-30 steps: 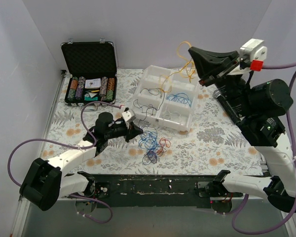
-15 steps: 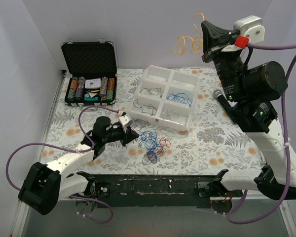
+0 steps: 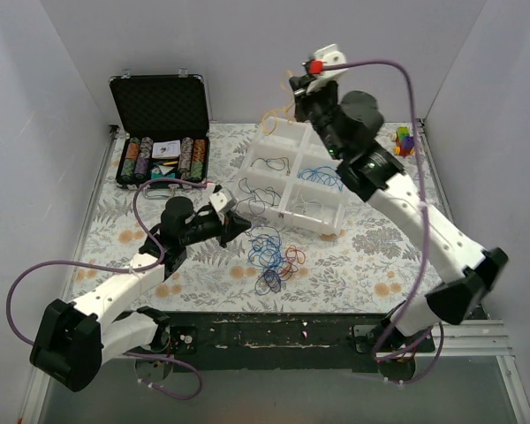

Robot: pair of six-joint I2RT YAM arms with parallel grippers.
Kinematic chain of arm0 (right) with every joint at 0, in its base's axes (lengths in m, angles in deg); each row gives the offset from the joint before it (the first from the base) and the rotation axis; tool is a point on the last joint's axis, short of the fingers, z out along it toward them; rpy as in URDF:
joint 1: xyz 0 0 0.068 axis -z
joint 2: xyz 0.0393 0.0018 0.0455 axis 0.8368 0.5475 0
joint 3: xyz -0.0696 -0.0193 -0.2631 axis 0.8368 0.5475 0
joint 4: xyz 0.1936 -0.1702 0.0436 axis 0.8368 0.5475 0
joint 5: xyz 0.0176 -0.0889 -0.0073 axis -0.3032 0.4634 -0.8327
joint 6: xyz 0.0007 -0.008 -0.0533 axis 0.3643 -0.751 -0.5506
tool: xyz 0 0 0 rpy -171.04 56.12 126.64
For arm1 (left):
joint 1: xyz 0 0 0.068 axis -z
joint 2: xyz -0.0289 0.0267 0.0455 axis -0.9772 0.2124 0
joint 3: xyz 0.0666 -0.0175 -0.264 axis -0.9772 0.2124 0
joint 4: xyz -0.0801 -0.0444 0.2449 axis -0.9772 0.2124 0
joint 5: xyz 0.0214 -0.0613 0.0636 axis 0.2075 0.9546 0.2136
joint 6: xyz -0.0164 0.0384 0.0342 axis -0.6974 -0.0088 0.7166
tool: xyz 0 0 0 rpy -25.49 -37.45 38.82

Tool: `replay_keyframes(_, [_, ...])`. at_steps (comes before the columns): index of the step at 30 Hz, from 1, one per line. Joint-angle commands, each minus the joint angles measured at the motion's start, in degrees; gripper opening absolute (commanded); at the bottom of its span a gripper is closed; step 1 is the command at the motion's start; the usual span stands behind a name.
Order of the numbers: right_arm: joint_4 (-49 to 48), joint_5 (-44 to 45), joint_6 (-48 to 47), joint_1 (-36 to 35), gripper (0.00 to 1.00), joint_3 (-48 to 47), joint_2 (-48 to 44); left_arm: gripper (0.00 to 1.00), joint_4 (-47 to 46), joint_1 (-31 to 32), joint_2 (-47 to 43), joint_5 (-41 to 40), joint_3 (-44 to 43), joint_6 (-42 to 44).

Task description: Untangle the cables

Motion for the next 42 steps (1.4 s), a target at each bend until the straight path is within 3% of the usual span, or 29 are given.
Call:
replay_keyframes(1, [-3.5, 0.1, 5.8, 2.2, 0.01, -0.3, 8.3, 0.00, 2.2, -0.2, -4.2, -0.7, -1.8, -1.6])
replay_keyframes(14, [-13.0, 6.5, 6.9, 12.4, 0.01, -1.0, 27.2, 0.00, 7.2, -0.2, -14.1, -3.1, -1.9, -0.7])
replay_keyframes(23, [-11.6, 6.7, 6.7, 18.3, 0.01, -4.2, 34.6, 0.00, 8.1, -0.2, -16.7, -3.1, -0.2, -0.2])
replay_keyframes(32, [-10.2, 7.8, 8.2, 21.9, 0.01, -5.6, 38.1, 0.00, 7.2, -0.2, -15.7, -2.9, -1.5, -0.3])
replay_keyframes(42, [-12.9, 7.6, 9.3, 23.8, 0.01, 2.2, 33.5, 0.00, 6.5, -0.2, -15.9, -2.6, 0.0, -0.7])
